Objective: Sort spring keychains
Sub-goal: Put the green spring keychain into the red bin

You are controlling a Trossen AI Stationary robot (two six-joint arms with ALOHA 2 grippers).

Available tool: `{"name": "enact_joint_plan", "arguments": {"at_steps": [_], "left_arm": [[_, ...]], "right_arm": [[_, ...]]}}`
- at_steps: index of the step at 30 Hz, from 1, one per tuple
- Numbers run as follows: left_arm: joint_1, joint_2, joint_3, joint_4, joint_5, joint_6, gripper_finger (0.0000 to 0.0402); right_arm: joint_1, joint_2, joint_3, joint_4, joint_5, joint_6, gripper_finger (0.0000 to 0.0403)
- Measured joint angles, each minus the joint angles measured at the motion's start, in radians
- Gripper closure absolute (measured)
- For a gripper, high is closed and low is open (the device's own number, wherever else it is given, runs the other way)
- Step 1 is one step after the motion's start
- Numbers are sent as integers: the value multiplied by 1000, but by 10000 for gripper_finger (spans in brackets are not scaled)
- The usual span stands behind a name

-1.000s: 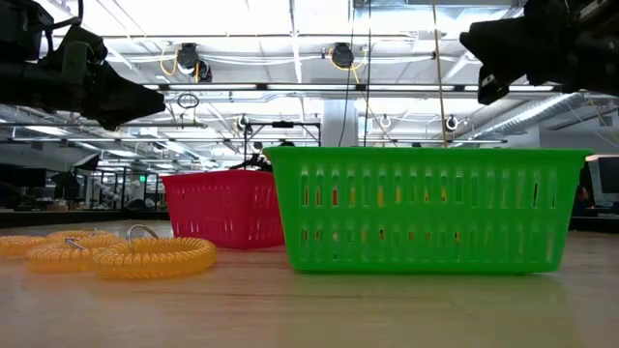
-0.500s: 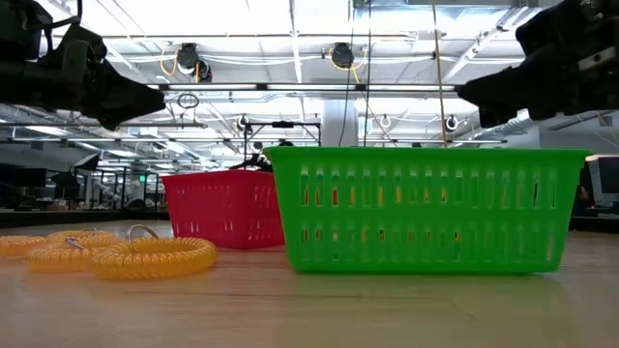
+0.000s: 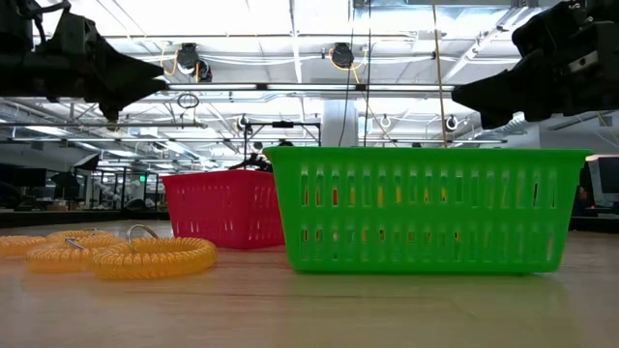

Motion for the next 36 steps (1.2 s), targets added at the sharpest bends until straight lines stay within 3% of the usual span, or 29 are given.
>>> {"name": "enact_joint_plan", "arguments": {"at_steps": [14,19,25,36], "left_arm": [[0,2,0,8,22,-117,217],[5,106,57,-77,-113,-270,218],[9,474,256,-200,-127,-263,218],[9,1305,837,-424,-78,35,217]], "right_arm": [[0,0,-1,0,0,-6,346],[0,0,-1,-1,0,-7,346],[0,0,-1,-1,0,-7,346],[0,0,-1,-1,0,-7,346]]}}
